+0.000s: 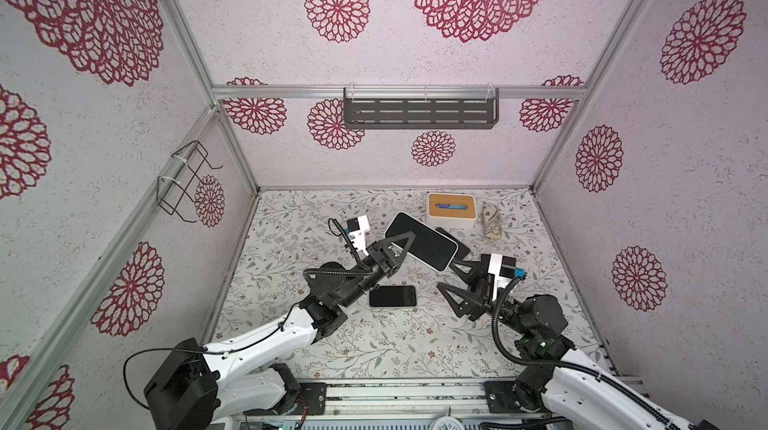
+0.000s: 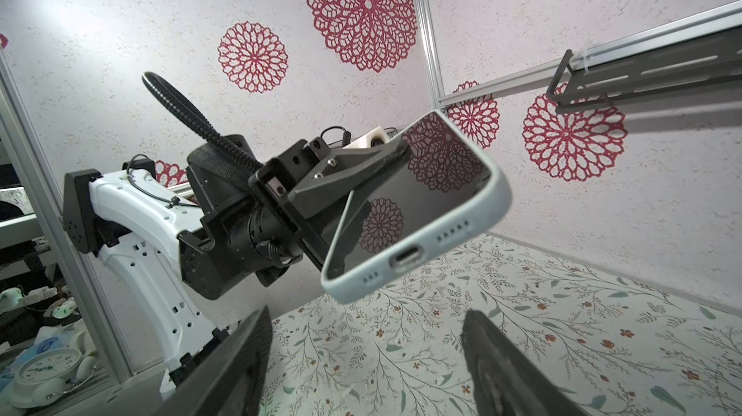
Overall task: Take the phone out of the phone case
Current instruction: Remove the phone case from the phone.
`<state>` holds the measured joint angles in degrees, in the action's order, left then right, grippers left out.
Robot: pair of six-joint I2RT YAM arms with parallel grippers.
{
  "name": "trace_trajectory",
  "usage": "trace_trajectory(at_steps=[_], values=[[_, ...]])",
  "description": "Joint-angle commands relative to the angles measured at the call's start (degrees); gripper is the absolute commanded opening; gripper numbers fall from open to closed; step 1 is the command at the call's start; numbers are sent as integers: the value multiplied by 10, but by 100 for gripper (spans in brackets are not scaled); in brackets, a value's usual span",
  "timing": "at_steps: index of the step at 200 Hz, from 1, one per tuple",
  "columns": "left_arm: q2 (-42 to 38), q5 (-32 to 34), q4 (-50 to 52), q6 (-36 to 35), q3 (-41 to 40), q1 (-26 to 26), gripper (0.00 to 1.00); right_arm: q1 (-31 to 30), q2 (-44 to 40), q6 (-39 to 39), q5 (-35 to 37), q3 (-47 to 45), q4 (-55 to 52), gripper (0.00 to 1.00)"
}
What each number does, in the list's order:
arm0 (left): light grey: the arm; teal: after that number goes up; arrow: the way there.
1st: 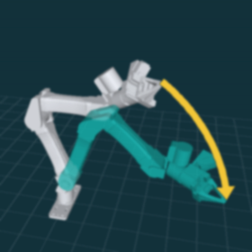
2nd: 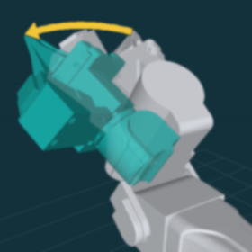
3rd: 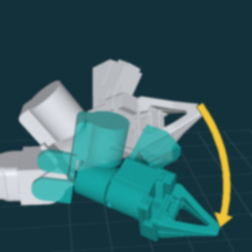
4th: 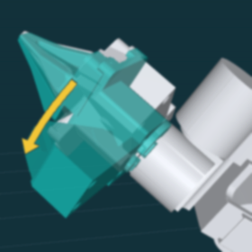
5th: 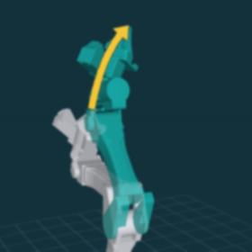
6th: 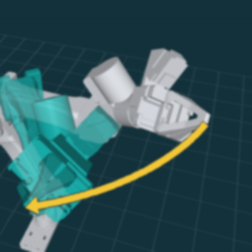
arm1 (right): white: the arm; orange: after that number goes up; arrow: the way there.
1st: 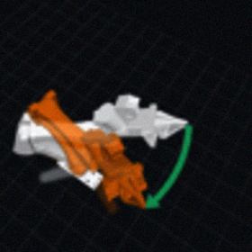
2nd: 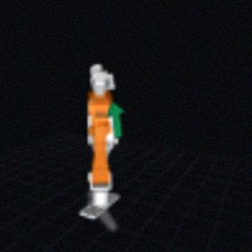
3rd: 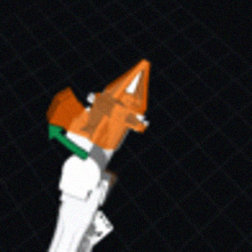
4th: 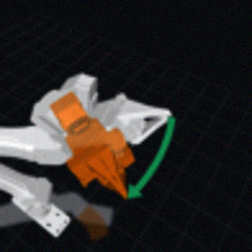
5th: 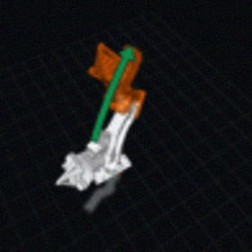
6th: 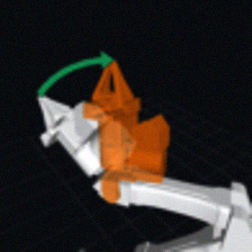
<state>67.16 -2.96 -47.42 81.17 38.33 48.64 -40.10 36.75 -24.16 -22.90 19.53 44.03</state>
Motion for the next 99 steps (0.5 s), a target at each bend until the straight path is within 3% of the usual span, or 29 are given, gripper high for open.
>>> trace_trajectory(at_steps=[1, 50, 99], values=[[-4, -2, -51, -5, -3, -7, 0, 3, 10, -34, -9, 27, 47, 75], [-4, -5, -53, -7, -5, -6, 0, 5, 27, -40, -4, 35, 53, 56], [-6, -9, -56, -7, -4, -6, 0, 13, 45, -47, 0, 38, 58, 44]])
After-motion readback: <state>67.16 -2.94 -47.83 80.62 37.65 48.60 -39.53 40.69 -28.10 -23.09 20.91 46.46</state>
